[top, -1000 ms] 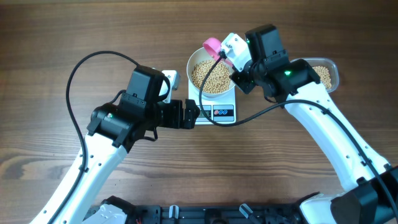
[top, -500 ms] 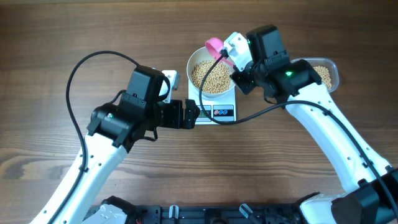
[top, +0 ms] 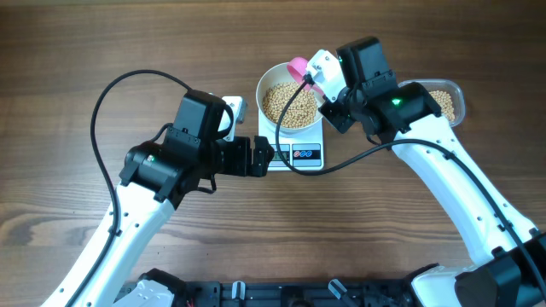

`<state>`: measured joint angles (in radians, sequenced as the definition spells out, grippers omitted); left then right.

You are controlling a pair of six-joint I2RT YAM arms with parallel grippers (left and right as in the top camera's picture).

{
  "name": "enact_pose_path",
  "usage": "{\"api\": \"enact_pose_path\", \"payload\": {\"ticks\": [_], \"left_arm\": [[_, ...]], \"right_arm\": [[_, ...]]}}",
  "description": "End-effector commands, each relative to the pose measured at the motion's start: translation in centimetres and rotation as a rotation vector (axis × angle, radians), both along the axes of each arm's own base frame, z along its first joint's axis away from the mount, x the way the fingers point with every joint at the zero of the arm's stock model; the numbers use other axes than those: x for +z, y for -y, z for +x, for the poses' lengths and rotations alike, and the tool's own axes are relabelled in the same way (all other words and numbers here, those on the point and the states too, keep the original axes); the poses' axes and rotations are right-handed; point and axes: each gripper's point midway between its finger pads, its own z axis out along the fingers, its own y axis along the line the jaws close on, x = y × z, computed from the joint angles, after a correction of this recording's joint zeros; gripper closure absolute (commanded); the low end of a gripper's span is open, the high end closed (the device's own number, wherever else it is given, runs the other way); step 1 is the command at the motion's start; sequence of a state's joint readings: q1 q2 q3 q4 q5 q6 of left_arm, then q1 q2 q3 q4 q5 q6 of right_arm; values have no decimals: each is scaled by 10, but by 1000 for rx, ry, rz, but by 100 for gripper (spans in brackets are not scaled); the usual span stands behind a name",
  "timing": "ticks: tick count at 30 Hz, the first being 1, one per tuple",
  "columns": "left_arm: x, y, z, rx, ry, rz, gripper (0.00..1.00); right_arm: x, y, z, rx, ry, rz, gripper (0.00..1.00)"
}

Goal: Scoop item into bowl and weigh 150g on scale

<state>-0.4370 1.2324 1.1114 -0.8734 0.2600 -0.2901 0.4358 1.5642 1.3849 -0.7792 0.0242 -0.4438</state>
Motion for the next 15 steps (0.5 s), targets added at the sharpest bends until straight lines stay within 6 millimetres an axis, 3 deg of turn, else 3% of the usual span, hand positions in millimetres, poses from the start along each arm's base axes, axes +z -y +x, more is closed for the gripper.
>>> {"api": "enact_pose_path", "payload": {"ticks": [1, 6, 7, 10, 11, 15], "left_arm": [[-2, 2, -2, -26, 1, 4, 0], [-2, 2, -2, -26, 1, 4, 0], [-2, 2, -2, -26, 1, 4, 0], [-2, 2, -2, -26, 1, 4, 0], [-2, 2, -2, -26, 1, 4, 0], [-2, 2, -2, -26, 1, 4, 0]], "right_arm": [[20, -30, -18, 121, -35, 146, 96], [28, -9, 7, -88, 38, 141, 95], [30, -13, 8, -94, 41, 167, 96], [26, -43, -17, 142, -14, 185, 96], [22, -43, -22, 196, -10, 126, 96], [26, -1, 5, 13, 129, -115, 96]]}}
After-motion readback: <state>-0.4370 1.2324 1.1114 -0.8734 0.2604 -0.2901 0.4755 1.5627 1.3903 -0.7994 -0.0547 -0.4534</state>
